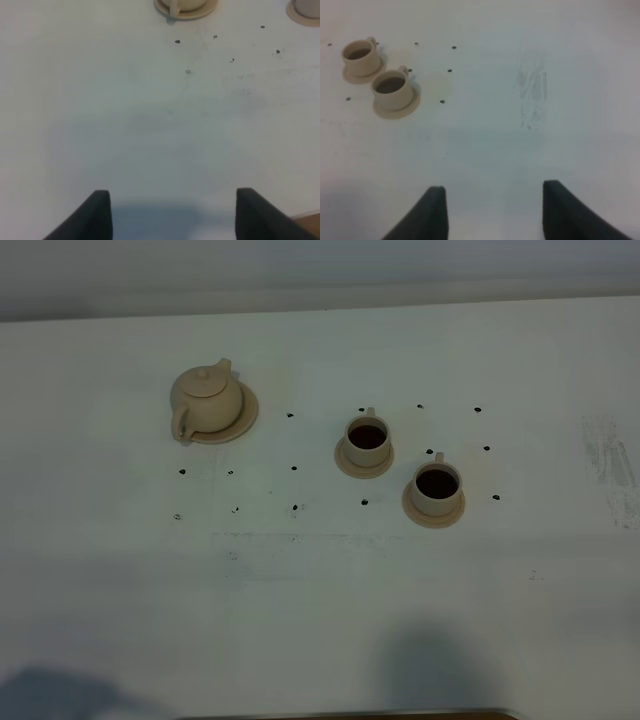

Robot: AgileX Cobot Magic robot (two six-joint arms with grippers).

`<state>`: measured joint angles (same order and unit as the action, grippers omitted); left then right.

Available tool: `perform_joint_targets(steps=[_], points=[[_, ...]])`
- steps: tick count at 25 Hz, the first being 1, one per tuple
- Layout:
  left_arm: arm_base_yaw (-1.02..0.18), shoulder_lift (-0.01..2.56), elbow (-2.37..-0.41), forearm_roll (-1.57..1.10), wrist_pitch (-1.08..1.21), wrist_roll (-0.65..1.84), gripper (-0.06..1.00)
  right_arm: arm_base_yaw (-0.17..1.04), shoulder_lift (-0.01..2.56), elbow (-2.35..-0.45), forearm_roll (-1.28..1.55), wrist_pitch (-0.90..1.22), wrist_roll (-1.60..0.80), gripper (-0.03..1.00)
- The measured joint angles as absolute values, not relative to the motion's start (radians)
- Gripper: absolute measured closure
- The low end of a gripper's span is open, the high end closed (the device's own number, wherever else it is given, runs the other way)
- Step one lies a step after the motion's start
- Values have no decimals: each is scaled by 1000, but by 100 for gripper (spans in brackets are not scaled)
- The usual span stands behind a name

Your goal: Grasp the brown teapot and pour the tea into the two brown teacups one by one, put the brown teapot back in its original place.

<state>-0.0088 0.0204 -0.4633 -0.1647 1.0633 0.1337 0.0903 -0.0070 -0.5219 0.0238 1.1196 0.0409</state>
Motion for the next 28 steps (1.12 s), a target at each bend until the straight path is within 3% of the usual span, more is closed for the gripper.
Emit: perform_joint_targets(steps=[10, 28], points=[[-16, -5, -461, -56, 1062, -12, 43, 90, -7, -522, 24, 1120, 41, 53], [-22, -5, -461, -133, 1061, 79, 43, 90, -7, -522, 24, 1120, 41, 53]])
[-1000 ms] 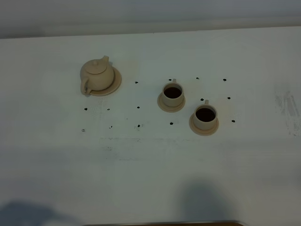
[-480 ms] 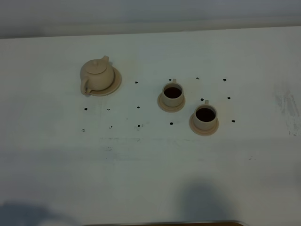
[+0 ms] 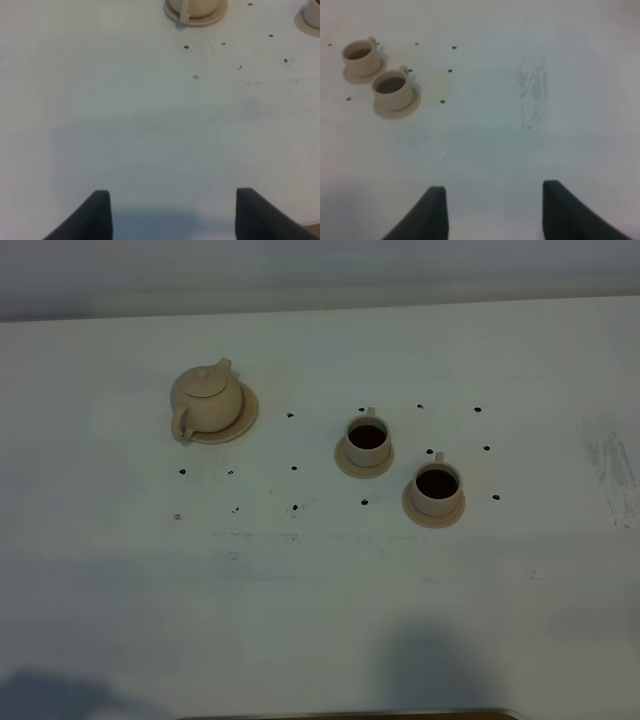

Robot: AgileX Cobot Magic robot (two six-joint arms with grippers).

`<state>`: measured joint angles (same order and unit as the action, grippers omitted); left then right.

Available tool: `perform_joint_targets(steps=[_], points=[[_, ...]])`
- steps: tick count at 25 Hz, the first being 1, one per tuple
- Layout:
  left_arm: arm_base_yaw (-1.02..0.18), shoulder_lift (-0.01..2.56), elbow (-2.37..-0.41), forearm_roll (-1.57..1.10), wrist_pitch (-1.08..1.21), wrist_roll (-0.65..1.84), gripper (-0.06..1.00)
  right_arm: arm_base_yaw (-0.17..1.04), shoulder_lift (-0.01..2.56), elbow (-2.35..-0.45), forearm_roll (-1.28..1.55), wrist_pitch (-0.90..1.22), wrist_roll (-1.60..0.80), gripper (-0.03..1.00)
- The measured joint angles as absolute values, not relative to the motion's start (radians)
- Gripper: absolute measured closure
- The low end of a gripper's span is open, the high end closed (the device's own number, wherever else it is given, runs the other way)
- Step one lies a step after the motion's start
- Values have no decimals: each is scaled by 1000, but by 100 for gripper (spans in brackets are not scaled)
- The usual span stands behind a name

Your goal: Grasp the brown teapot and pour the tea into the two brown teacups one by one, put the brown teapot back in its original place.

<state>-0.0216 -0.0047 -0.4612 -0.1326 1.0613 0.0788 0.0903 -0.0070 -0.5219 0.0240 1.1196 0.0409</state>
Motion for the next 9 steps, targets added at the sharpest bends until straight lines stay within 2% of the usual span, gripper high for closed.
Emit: perform_joint_targets(steps=[9], points=[[-22, -5, -461, -133, 1061, 79, 43, 90, -7, -522, 24, 1120, 41, 53]])
